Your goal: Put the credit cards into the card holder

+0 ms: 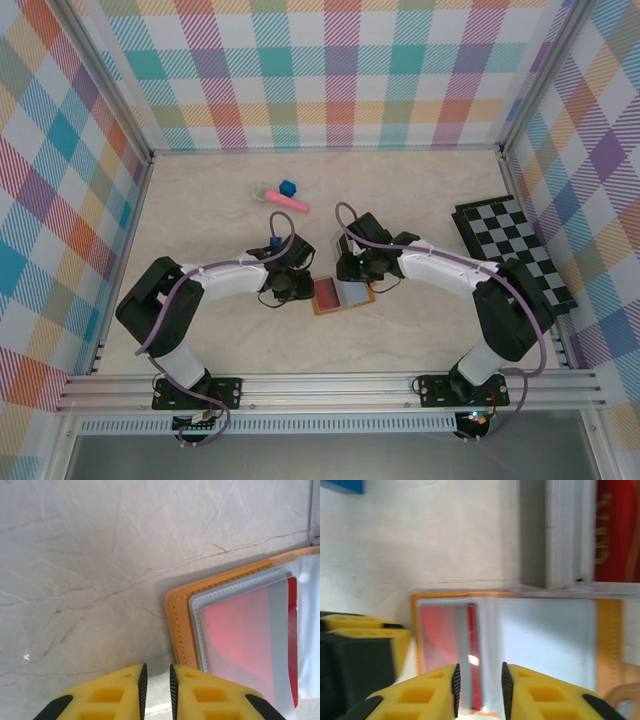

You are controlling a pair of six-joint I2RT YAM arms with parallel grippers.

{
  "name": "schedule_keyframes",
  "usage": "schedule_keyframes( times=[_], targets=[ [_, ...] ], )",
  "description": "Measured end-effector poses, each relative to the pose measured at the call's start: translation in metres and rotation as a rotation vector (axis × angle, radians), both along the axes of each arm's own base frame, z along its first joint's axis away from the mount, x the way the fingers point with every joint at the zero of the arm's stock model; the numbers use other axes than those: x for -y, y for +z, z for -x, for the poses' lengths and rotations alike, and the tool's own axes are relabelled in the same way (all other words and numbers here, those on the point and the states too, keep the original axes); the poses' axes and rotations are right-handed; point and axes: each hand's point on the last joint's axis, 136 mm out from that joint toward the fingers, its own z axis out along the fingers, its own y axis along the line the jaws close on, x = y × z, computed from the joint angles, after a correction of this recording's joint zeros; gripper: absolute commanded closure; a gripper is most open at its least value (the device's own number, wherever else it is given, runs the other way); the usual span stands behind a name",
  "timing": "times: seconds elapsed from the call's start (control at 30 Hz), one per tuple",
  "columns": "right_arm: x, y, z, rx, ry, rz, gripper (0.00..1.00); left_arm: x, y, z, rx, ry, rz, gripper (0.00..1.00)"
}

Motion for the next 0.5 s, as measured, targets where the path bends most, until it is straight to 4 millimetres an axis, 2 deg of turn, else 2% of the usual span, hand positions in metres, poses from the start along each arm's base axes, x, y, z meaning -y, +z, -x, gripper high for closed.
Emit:
schedule_keyframes(
  times=[0.23, 0.5],
  targets=[
    [0.027, -0.05, 0.021, -0.126, -0.057, 0.125, 0.78, -0.002, 0.017, -0.007, 0.059, 0.013, 0.011, 0.72],
    [0.027, -0.05, 0.038, -0.144, -0.129, 0.047, 0.76, -0.005, 0.029, -0.007, 0.083, 0.02, 0.014, 0.71]
  ],
)
